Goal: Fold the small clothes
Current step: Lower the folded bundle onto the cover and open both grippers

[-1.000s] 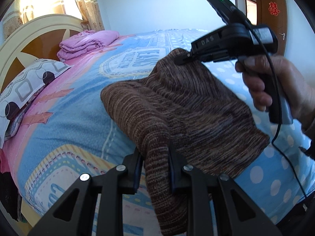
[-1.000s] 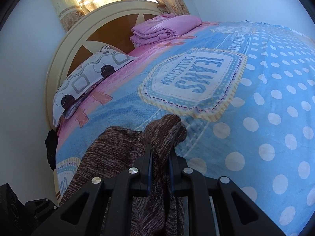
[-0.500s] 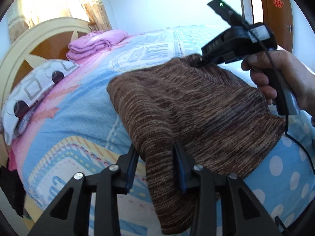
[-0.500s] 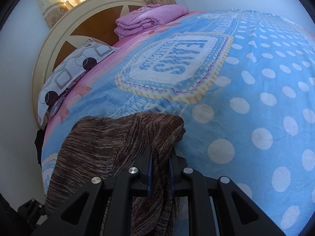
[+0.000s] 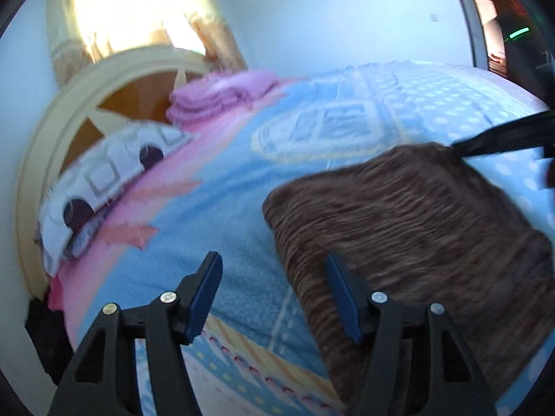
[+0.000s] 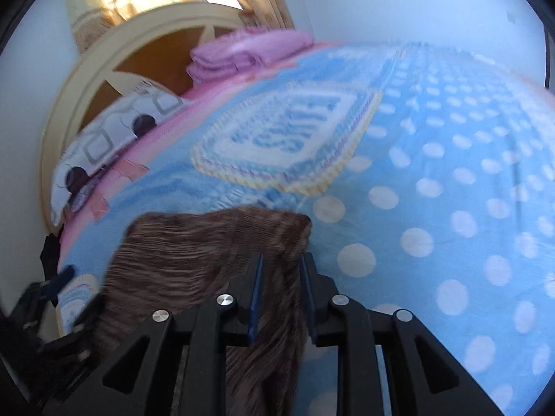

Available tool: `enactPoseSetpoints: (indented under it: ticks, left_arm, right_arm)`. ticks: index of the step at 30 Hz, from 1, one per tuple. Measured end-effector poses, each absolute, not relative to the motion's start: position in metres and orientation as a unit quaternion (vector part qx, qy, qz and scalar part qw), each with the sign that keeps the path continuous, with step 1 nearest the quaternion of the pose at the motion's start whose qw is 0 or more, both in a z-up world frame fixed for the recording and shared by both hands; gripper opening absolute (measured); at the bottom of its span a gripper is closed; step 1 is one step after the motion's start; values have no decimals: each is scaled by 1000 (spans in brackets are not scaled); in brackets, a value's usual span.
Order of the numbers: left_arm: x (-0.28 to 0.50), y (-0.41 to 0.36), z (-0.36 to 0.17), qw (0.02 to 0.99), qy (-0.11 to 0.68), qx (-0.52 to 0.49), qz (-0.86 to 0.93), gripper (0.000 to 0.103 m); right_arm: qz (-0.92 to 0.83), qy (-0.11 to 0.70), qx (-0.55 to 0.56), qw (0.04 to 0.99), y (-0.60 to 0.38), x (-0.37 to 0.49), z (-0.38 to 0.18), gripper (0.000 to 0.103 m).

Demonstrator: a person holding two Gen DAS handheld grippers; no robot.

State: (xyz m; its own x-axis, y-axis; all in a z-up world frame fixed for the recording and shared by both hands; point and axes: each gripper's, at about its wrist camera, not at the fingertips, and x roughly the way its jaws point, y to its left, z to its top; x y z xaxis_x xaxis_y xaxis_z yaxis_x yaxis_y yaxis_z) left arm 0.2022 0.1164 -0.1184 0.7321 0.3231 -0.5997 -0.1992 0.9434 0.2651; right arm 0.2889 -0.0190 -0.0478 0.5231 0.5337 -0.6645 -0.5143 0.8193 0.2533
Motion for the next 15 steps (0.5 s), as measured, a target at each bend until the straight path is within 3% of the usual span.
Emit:
enactPoseSetpoints:
  ticks: [3, 9, 15]
  left_arm:
    - [203, 122, -125, 927, 337, 87, 142, 73]
    - [200, 120, -131, 927, 332, 86, 150, 73]
    - [205, 112, -135, 929, 329, 91, 146, 73]
  right_arm:
    - [348, 356, -33, 866, -6, 247, -39, 33]
    - [329, 379, -132, 855, 3, 214, -85, 33]
    - [319, 388, -79, 861, -35, 220, -99, 32]
